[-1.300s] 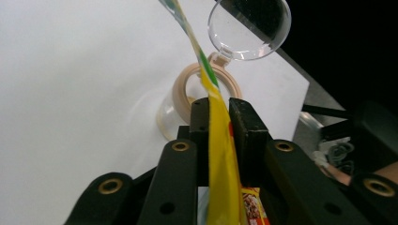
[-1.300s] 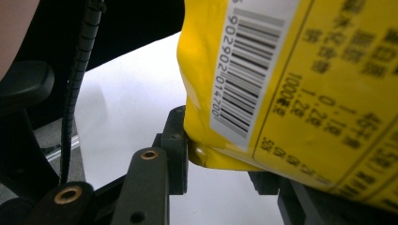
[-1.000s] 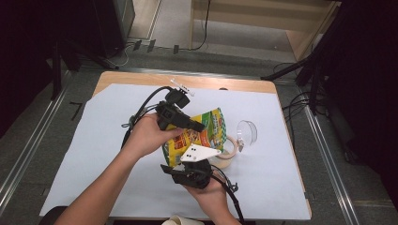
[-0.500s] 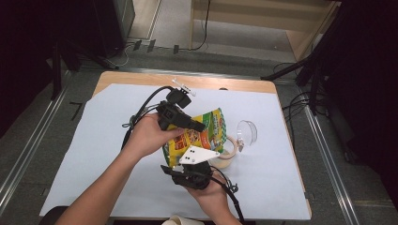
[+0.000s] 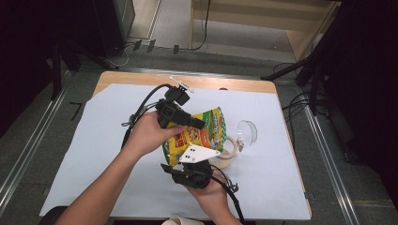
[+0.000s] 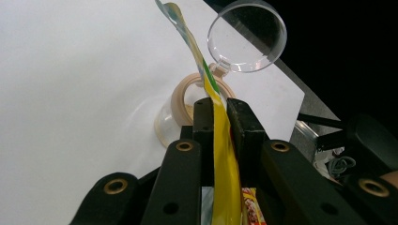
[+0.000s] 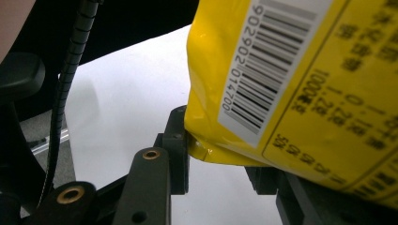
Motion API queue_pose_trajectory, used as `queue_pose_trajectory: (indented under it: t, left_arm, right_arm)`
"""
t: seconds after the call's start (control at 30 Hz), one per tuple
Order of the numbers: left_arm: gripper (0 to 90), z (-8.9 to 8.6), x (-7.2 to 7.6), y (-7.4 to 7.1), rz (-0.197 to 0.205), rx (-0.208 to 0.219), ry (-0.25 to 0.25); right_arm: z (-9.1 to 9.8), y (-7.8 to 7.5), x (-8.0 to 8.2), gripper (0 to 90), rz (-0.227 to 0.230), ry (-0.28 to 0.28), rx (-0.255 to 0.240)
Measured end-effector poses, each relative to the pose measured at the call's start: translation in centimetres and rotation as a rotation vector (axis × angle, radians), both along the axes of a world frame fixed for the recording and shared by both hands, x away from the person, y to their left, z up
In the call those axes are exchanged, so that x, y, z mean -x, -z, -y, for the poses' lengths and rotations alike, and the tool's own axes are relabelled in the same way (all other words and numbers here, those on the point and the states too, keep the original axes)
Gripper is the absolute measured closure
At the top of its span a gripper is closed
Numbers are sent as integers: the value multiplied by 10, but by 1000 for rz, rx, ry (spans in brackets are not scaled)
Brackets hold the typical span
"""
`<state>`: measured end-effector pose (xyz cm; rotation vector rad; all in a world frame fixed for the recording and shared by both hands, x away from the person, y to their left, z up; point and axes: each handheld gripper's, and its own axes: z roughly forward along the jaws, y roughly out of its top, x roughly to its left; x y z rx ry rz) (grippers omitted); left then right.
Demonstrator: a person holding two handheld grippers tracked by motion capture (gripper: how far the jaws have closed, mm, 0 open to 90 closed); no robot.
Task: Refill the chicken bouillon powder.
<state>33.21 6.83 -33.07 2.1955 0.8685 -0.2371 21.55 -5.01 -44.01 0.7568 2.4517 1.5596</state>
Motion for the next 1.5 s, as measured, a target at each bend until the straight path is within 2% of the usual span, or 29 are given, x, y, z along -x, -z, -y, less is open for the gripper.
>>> queue_pose_trajectory:
  t: [0.37, 0.53, 0.73, 0.93, 1.1, 1.37, 1.5]
  left_arm:
    - [830, 5, -6, -2, -20, -24, 9]
    - [831, 3, -10, 2, -40, -6, 13]
    - [830, 4, -9, 1, -30, -2, 13]
    - [829, 3, -9, -1, -25, 8, 9]
    - [827, 4, -5, 1, -19, 14, 7]
    - [817, 3, 1, -4, 14, 25, 5]
    - [817, 2, 0, -5, 6, 35, -2]
  right_arm:
    - [1, -2, -4, 668, -13, 4, -20]
    - [2, 1, -3, 662, 3, 8, -5]
    - [2, 1, -3, 663, 0, 18, -11]
    - [2, -1, -2, 663, 16, 17, -16]
    - [3, 2, -2, 666, 9, 16, -14]
    - [2, 2, -1, 671, 6, 14, -29]
    - [3, 0, 0, 671, 4, 7, -35]
